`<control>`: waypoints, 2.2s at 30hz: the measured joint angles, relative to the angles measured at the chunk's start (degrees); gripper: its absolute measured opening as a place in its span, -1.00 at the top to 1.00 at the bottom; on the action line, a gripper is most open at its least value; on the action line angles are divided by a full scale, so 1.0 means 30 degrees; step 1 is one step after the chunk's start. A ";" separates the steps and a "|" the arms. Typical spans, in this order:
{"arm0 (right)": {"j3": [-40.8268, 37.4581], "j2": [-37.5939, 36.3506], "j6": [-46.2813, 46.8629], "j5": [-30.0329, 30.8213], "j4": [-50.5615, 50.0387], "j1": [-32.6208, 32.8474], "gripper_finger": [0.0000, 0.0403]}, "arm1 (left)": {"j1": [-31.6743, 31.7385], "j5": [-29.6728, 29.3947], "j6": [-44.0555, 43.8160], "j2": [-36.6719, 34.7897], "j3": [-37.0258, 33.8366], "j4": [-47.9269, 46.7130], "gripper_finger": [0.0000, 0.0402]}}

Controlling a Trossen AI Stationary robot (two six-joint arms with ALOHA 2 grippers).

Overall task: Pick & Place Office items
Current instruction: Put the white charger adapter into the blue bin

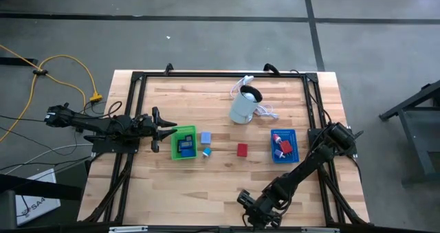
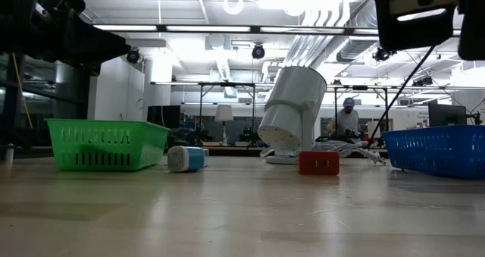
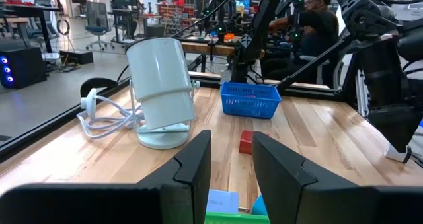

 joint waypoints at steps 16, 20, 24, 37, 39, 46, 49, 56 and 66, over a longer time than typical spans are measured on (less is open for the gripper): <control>-0.0007 0.0721 0.0484 -0.1195 0.0250 -0.0036 -0.06 | -0.0003 -0.0016 0.0006 -0.0007 0.0000 0.0015 0.48; -0.0007 0.0721 0.0484 -0.1195 0.0273 -0.0044 -0.06 | -0.0003 -0.0012 0.0003 0.0000 0.0000 0.0007 0.48; -0.0007 0.0726 0.0484 -0.1195 0.0285 -0.0066 -0.06 | -0.0006 -0.0009 0.0006 0.0000 0.0000 0.0007 0.48; 0.0007 0.0723 0.0484 -0.1195 0.0317 -0.0080 0.01 | 0.0002 -0.0002 0.0004 0.0000 0.0000 0.0007 0.48; 0.0007 0.0726 0.0484 -0.1195 0.0317 -0.0080 0.08 | -0.0005 -0.0002 0.0005 0.0000 0.0000 0.0001 0.48; 0.0007 0.0721 0.0483 -0.1202 0.0324 -0.0080 0.33 | -0.0001 -0.0002 0.0006 0.0000 0.0000 0.0007 0.48; 0.0020 0.0723 0.0484 -0.1209 0.0331 -0.0080 0.39 | -0.0006 -0.0002 0.0006 -0.0007 0.0000 0.0007 0.48; 0.0022 0.0729 0.0484 -0.1209 0.0331 -0.0080 0.37 | 0.0002 0.0000 0.0000 -0.0001 0.0000 0.0006 0.48; 0.0011 0.0253 0.0491 -0.1632 0.0123 -0.0324 0.40 | -0.0001 0.0006 0.0006 -0.0003 0.0000 0.0003 0.48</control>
